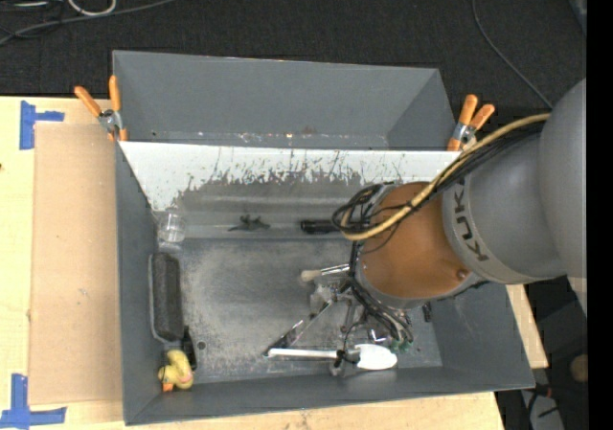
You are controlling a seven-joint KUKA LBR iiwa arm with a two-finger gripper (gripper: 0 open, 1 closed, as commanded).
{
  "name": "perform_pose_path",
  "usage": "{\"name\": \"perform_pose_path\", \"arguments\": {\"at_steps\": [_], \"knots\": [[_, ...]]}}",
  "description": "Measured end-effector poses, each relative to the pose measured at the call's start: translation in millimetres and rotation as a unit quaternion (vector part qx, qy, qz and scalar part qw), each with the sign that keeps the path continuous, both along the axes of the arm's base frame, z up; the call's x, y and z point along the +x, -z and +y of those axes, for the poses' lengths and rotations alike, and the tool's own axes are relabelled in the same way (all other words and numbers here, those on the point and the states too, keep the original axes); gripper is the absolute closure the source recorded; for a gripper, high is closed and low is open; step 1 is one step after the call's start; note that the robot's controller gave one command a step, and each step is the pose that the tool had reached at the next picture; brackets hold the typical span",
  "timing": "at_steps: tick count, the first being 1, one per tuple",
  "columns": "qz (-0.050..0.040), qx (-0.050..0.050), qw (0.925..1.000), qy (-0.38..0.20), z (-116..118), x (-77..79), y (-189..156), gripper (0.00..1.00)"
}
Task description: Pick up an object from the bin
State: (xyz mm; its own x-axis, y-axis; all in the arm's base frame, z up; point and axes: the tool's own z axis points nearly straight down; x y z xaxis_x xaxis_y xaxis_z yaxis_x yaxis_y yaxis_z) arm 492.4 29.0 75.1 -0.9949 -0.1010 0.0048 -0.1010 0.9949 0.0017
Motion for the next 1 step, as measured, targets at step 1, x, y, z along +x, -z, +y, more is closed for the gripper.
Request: {"name": "perform_pose_path", "arguments": {"at_steps": [1], "knots": [[-0.0016,0.003,0.9867,-0.163,-14.7,31.3,5.0,1.00]]}}
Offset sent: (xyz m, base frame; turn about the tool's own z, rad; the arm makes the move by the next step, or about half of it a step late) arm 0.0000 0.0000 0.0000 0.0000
